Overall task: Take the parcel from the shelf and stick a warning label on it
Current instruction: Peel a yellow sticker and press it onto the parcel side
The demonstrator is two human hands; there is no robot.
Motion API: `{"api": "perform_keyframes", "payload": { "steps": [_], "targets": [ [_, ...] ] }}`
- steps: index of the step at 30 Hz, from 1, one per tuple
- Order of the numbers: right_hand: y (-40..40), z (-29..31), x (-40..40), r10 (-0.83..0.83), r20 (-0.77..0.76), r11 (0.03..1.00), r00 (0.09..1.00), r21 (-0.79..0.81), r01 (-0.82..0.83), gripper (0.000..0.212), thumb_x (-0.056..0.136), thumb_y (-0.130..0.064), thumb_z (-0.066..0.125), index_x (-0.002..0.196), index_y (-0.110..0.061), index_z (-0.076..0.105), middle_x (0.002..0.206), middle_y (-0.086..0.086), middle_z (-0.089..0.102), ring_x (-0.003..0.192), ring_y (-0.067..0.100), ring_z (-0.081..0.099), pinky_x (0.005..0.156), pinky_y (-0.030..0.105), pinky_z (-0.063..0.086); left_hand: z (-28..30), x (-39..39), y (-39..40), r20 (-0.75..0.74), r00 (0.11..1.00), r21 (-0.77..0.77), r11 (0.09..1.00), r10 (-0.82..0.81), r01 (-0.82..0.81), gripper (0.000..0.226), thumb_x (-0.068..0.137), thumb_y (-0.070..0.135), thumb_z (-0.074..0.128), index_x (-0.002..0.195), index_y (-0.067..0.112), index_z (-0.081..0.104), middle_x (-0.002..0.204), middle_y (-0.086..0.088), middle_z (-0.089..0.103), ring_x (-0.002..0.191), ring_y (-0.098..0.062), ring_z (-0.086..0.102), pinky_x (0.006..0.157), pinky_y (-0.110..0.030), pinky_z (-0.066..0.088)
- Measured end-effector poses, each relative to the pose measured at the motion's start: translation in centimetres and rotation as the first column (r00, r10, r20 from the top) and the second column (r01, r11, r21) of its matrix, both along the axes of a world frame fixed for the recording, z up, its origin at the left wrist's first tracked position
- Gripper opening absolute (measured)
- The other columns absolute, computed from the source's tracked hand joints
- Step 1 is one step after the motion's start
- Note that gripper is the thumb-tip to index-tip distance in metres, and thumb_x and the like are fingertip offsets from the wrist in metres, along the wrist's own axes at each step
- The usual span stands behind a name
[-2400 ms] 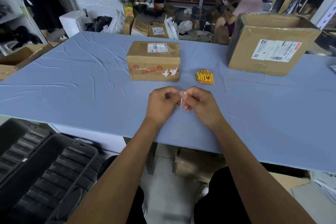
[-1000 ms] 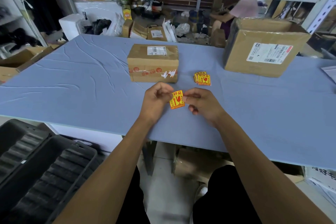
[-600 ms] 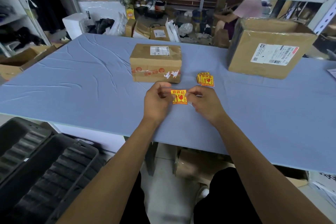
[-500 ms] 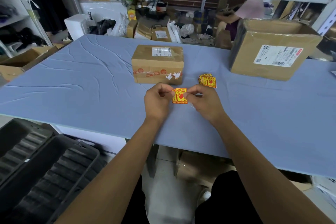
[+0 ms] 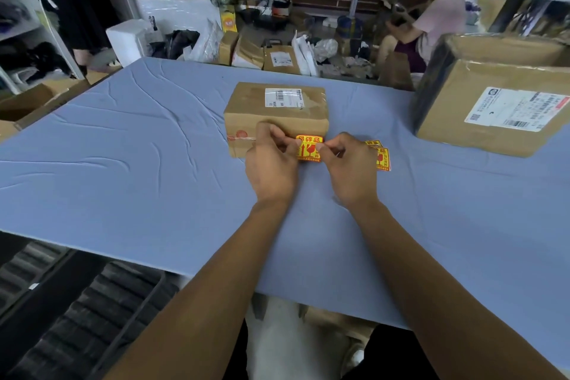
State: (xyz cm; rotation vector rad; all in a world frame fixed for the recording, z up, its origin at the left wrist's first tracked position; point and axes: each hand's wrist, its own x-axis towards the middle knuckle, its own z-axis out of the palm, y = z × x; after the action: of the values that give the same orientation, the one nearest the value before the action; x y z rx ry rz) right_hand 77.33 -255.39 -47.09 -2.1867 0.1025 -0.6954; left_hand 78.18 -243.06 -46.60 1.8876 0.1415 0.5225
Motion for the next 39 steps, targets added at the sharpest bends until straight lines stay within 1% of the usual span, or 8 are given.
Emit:
{"api": "perform_keyframes", "payload": {
  "steps": [6, 14, 20, 25, 28, 31, 35, 39],
  "targets": [
    [0.1, -0.7, 0.7, -0.014, 0.02, 0.999, 1.0, -0.043, 0.015, 0.025, 0.087, -0.027, 0.07, 0.079, -0.004, 0.069, 0.072, 0.009, 0.072, 0.067, 0.023, 0.064, 0.065, 0.036, 0.049, 0.0, 0.4, 0.1, 0.011, 0.999, 0.067, 0.997, 0.047, -0.048, 0.031, 0.084, 0.025, 0.074, 0.077, 0.021, 0.044, 0.077, -0.002, 0.073, 0.074, -0.027, 0.067, 0.069, -0.039, 0.053],
    [-0.2, -0.6, 0.4, -0.029, 0.015, 0.999, 0.999, 0.025, 0.028, 0.029, 0.084, -0.028, 0.074, 0.069, -0.009, 0.058, 0.064, 0.0, 0.06, 0.059, 0.015, 0.052, 0.059, 0.028, 0.037, 0.0, 0.4, 0.5, 0.041, 0.998, 0.269, 0.961, 0.049, -0.059, 0.03, 0.084, 0.034, 0.074, 0.076, 0.017, 0.051, 0.075, 0.003, 0.058, 0.071, -0.02, 0.052, 0.06, -0.032, 0.039],
    [-1.0, 0.5, 0.6, 0.035, 0.077, 0.999, 0.996, 0.012, -0.036, 0.036, 0.078, -0.03, 0.08, 0.104, -0.014, 0.061, 0.097, -0.003, 0.062, 0.059, 0.013, 0.054, 0.062, 0.018, 0.043, 0.0, 0.4, 1.9, 0.147, 0.988, 0.199, 0.98, -0.039, 0.009, 0.019, 0.082, 0.021, 0.076, 0.083, 0.009, 0.062, 0.079, -0.003, 0.068, 0.077, -0.025, 0.061, 0.073, -0.038, 0.049],
    [-0.7, 0.5, 0.3, 0.025, 0.114, 0.998, 0.993, 0.047, -0.03, 0.018, 0.083, -0.026, 0.075, 0.087, -0.012, 0.065, 0.087, 0.0, 0.068, 0.058, 0.01, 0.056, 0.062, 0.019, 0.045, 0.1, -0.3, 2.0, 0.235, 0.94, 0.196, 0.959, -0.248, 0.204, 0.01, 0.08, 0.008, 0.074, 0.082, 0.01, 0.065, 0.079, 0.0, 0.061, 0.078, -0.022, 0.06, 0.075, -0.033, 0.05],
    [-0.6, 0.2, -0.2, 0.079, 0.131, 0.996, 0.988, 0.04, -0.085, 0.013, 0.085, -0.025, 0.07, 0.085, -0.013, 0.069, 0.081, 0.0, 0.069, 0.062, 0.015, 0.06, 0.061, 0.021, 0.045, 0.3, -0.8, 2.1, 0.25, 0.91, 0.031, 0.942, -0.332, 0.335, 0.013, 0.082, 0.007, 0.072, 0.087, 0.017, 0.065, 0.075, 0.003, 0.058, 0.075, -0.014, 0.057, 0.073, -0.024, 0.051],
    [-0.5, 0.0, -0.7, 0.158, 0.11, 0.987, 0.981, 0.008, -0.16, 0.012, 0.085, -0.024, 0.068, 0.085, -0.012, 0.069, 0.077, -0.004, 0.065, 0.062, 0.013, 0.057, 0.06, 0.018, 0.042, 0.6, -1.2, 2.3, 0.264, 0.893, -0.112, 0.908, -0.365, 0.404, 0.017, 0.084, 0.0, 0.07, 0.092, 0.014, 0.065, 0.071, 0.006, 0.054, 0.07, -0.006, 0.053, 0.072, -0.014, 0.047],
    [-0.3, -0.1, -0.9, 0.194, 0.072, 0.974, 0.978, 0.102, -0.2, 0.011, 0.084, -0.022, 0.069, 0.077, -0.015, 0.063, 0.064, -0.008, 0.058, 0.058, 0.014, 0.055, 0.058, 0.027, 0.044, 0.7, -1.4, 2.1, 0.227, 0.901, -0.141, 0.903, -0.37, 0.406, 0.019, 0.085, -0.006, 0.067, 0.094, 0.011, 0.064, 0.073, 0.005, 0.054, 0.072, -0.007, 0.053, 0.072, -0.011, 0.047],
    [-1.0, 0.0, -1.0, 0.189, 0.033, 0.977, 0.982, 0.096, -0.191, 0.012, 0.087, -0.02, 0.069, 0.076, -0.017, 0.066, 0.056, -0.014, 0.055, 0.053, 0.001, 0.052, 0.057, 0.018, 0.039, 0.3, -0.7, 2.0, 0.122, 0.955, -0.024, 0.961, -0.272, 0.277, 0.014, 0.084, 0.003, 0.072, 0.094, 0.012, 0.067, 0.072, 0.011, 0.061, 0.068, 0.0, 0.059, 0.068, -0.004, 0.046]
  ]
}}
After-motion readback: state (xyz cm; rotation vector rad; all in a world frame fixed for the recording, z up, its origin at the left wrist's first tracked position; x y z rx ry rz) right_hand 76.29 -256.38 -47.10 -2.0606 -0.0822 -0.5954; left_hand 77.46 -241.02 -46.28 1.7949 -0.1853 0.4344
